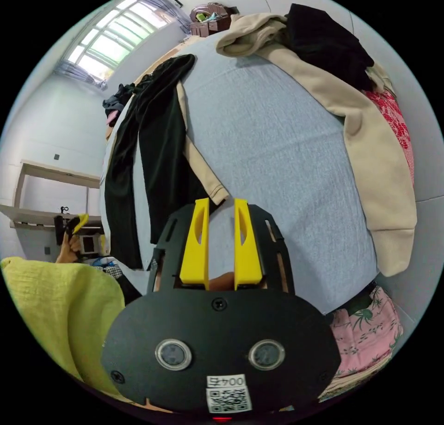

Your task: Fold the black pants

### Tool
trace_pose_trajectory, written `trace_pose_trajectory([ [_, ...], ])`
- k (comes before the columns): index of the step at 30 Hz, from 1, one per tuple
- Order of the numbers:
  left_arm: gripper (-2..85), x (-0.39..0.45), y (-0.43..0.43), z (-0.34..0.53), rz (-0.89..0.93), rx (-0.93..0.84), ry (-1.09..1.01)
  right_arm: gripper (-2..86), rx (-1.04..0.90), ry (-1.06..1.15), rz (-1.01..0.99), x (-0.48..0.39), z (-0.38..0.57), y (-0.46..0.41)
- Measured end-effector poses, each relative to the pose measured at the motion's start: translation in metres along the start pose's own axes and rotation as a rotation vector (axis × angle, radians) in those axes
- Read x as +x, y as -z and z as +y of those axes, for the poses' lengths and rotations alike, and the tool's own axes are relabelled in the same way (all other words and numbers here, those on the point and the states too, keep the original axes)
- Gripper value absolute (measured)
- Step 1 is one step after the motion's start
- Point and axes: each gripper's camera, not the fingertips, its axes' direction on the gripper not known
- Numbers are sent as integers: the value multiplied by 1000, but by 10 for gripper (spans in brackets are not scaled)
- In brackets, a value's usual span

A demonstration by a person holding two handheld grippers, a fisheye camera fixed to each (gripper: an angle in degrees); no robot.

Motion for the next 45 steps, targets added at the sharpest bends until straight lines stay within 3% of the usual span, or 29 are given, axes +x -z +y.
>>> trace_pose_trajectory([
  [4,64,1,-9,69,63,-41,117,93,30,42,-9,15,-5,-2],
  [10,68,11,27,107,38,14,132,81,15,72,-56,30,-18,3],
  [16,74,-6,63,103,-9,28,128,18,-4,88,-4,28,-6,15],
  [21,71,-20,86,87,-96,19,54,17,140,-118,92,86,24,75],
  [24,67,-27,92,79,-176,-29,-7,26,153,-177,6,131,39,109],
  [28,76,-33,103,75,-286,-50,-77,61,192,-79,-47,124,61,145],
  [33,103,-46,112,74,-321,-53,-110,88,50,81,-321,65,90,119],
  [38,119,-54,112,76,-395,-109,-152,96,-125,77,-515,30,98,69],
  [45,124,-76,125,83,-386,-120,-129,112,-321,10,-607,33,92,29],
])
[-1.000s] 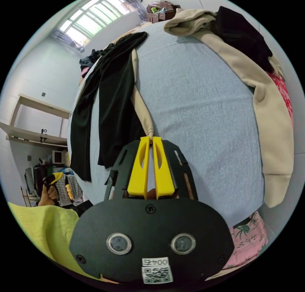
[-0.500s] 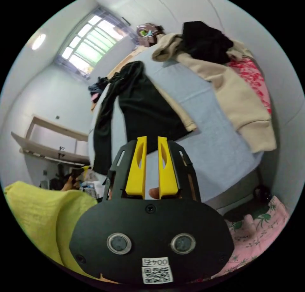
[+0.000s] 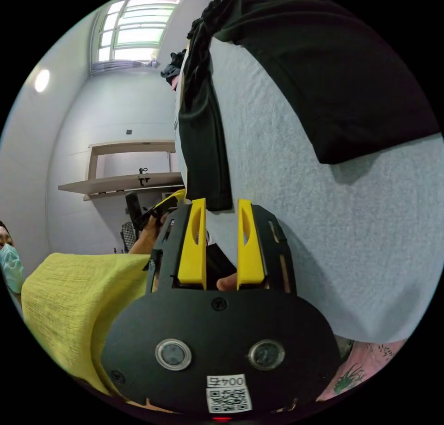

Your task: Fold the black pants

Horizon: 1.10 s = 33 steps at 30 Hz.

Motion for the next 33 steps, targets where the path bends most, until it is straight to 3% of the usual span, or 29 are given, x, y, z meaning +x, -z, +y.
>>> trace_pose_trajectory([
  [12,114,-17,-6,8,97,-39,-29,90,-136,15,-33,0,-16,-11],
  [23,26,-47,-12,12,210,-83,105,17,-133,31,-90,-25,-17,-17],
  [28,19,-28,48,32,179,61,147,14,-121,153,17,-90,-11,11],
  [33,18,-12,59,64,177,87,165,13,-172,271,182,-133,14,8],
])
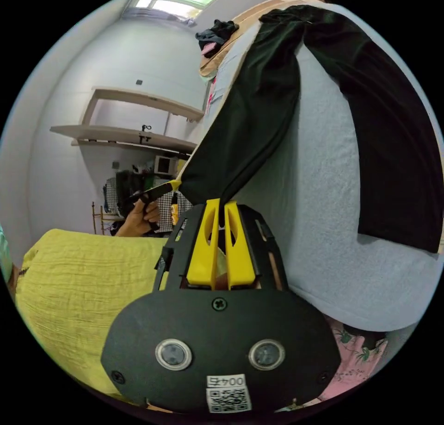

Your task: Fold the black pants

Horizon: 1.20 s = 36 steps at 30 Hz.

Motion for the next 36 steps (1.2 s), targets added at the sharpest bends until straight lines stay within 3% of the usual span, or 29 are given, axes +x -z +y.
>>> trace_pose_trajectory([
  [7,19,-28,-52,40,16,-19,142,14,-85,-28,37,10,21,-57],
  [17,20,-41,-108,54,-93,-61,118,30,-232,-4,120,20,8,-155],
  [23,17,-39,-142,62,-140,-71,59,66,-194,85,89,3,16,-164],
  [29,9,-28,-154,74,-226,-80,15,65,-44,26,357,-1,42,-106],
  [36,2,43,-203,56,-261,-123,-217,4,-139,-207,702,43,50,-104],
])
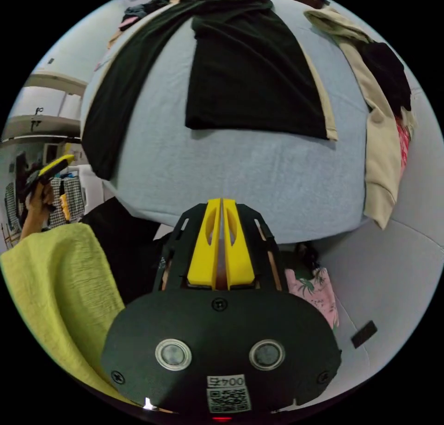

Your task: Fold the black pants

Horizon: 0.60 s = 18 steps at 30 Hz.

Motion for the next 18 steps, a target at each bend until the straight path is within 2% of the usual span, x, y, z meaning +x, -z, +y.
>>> trace_pose_trajectory([
  [4,2,42,-33,-38,-7,-32,-101,-4,-62,0,24,-11,-16,-17],
  [7,1,59,-59,-63,-80,-79,-149,-7,-72,26,29,-22,-26,-18],
  [11,1,64,-91,-84,-129,-151,-173,-7,-105,35,18,-33,-41,-19],
  [16,1,61,-110,-98,-104,-181,-193,-7,-127,84,50,-51,-54,-21],
  [18,1,63,-115,-98,-119,-182,-215,-7,-145,2,30,-53,-62,-21],
])
